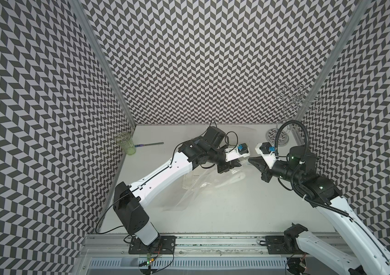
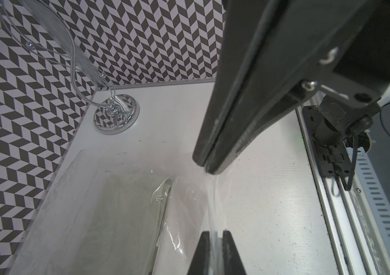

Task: Place the folded towel into the vacuum bag
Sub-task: Close the vacuum bag at the center of the board.

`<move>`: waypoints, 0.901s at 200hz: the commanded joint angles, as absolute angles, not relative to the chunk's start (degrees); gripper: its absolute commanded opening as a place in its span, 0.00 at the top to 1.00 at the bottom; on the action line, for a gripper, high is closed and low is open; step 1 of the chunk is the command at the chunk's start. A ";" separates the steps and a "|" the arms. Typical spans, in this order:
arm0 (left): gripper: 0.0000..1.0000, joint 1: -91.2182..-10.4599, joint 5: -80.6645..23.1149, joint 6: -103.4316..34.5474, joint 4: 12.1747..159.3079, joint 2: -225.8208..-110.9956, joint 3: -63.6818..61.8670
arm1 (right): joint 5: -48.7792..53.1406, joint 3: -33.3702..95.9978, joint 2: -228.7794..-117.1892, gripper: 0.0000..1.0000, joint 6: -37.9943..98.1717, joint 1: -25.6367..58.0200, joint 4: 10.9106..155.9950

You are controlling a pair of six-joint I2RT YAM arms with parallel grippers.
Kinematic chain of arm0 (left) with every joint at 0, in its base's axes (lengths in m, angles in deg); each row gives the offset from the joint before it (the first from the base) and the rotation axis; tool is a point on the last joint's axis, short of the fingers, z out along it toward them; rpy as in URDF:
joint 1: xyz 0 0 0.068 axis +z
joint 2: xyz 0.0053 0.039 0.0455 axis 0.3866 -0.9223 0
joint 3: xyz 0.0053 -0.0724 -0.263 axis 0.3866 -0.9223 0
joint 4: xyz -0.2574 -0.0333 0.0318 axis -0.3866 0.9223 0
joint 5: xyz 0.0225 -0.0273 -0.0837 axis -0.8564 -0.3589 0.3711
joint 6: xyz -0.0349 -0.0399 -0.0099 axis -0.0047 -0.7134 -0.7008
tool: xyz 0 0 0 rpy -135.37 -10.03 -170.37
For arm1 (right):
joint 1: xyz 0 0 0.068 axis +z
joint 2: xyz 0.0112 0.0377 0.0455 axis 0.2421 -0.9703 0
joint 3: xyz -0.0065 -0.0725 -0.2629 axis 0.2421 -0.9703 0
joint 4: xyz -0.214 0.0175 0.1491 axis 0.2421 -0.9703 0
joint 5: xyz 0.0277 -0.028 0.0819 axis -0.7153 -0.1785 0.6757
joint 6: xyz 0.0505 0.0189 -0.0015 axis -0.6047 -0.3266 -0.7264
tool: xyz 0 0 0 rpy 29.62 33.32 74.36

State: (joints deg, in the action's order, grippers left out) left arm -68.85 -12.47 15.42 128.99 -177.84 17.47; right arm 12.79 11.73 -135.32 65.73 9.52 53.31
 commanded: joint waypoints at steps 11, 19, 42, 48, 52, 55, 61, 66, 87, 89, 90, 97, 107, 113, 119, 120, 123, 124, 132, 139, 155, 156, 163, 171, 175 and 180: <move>0.98 -67.28 -17.10 13.45 134.48 -174.97 13.79 | -2.74 11.86 -131.95 1.00 67.69 8.50 60.38; 0.98 -67.11 -17.04 13.24 134.31 -174.42 13.35 | -4.47 11.99 -131.67 1.00 67.84 8.49 60.66; 0.97 -66.96 -17.05 13.28 134.28 -173.90 12.13 | -6.21 12.85 -131.84 1.00 67.84 8.35 60.96; 0.97 -66.98 -17.10 13.28 134.46 -173.98 12.04 | -6.21 12.99 -131.95 1.00 67.66 8.39 61.13; 0.97 -66.98 -17.02 13.28 134.68 -174.21 12.10 | -6.30 13.01 -132.06 1.00 67.60 8.35 61.30; 0.97 -66.95 -17.01 13.28 134.79 -174.31 12.12 | -6.26 13.12 -132.02 1.00 67.60 8.33 61.41; 0.97 -67.12 -16.97 13.19 134.97 -174.50 12.12 | -6.38 13.26 -132.10 1.00 67.68 8.40 61.43; 0.96 -67.21 -17.16 13.26 135.15 -174.70 12.22 | -6.57 13.40 -132.28 1.00 67.84 8.40 61.33; 0.96 -67.96 -18.76 13.54 136.23 -175.63 12.65 | -7.47 14.21 -132.59 1.00 69.10 8.40 60.62; 0.96 -68.01 -18.92 13.54 136.24 -175.65 12.69 | -7.69 14.34 -132.62 1.00 69.32 8.36 60.51; 0.96 -68.01 -19.02 13.54 136.29 -175.67 12.71 | -7.83 14.42 -132.67 1.00 69.38 8.38 60.43; 0.95 -68.18 -19.64 13.58 136.49 -175.75 12.65 | -8.50 14.69 -132.88 1.00 69.84 8.34 59.91; 0.95 -68.18 -20.47 13.45 136.75 -175.68 12.82 | -9.21 14.94 -132.58 1.00 70.45 8.40 59.57; 0.95 -68.18 -20.87 13.58 136.85 -175.45 12.79 | -9.49 15.02 -132.38 1.00 70.66 8.32 59.61; 0.95 -68.05 -21.21 13.90 136.87 -175.06 12.69 | -9.60 15.16 -132.21 1.00 70.78 8.40 59.56; 0.95 -68.03 -21.31 13.98 136.86 -175.02 12.63 | -9.62 15.18 -132.20 1.00 70.82 8.40 59.52; 0.95 -68.01 -21.51 14.13 136.83 -174.87 12.49 | -9.44 15.27 -132.16 1.00 70.92 8.39 59.48; 0.95 -67.96 -21.59 14.19 136.76 -174.79 12.44 | -9.45 15.32 -132.13 1.00 70.98 8.40 59.43; 0.94 -67.74 -21.95 14.62 136.34 -174.19 12.00 | -8.97 15.54 -132.05 1.00 71.03 8.36 59.35; 0.94 -67.41 -22.11 15.00 135.94 -173.81 11.70 | -8.46 15.72 -132.07 1.00 71.10 8.39 59.32; 0.94 -66.14 -21.57 15.48 135.12 -173.79 11.88 | -7.60 16.32 -132.44 1.00 71.07 8.40 59.27; 0.94 -66.02 -21.49 15.52 135.11 -173.86 11.87 | -7.56 16.38 -132.49 1.00 71.09 8.40 59.24; 0.94 -65.43 -21.09 15.48 134.96 -174.32 12.01 | -7.73 16.65 -132.79 1.00 71.32 8.40 59.07; 0.94 -64.98 -20.79 15.64 135.10 -175.14 12.13 | -8.18 17.02 -133.01 1.00 71.70 8.40 58.91; 0.94 -64.89 -20.72 15.82 135.11 -175.58 12.20 | -8.57 17.20 -133.09 1.00 71.92 8.40 58.82; 0.94 -64.81 -20.59 16.04 135.39 -176.01 12.31 | -8.93 17.44 -133.29 1.00 72.20 8.40 58.62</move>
State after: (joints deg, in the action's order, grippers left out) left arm -69.28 -15.90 14.66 122.43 -176.31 14.13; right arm 5.34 12.54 -134.77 69.06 10.70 53.51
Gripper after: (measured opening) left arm 0.112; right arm 0.048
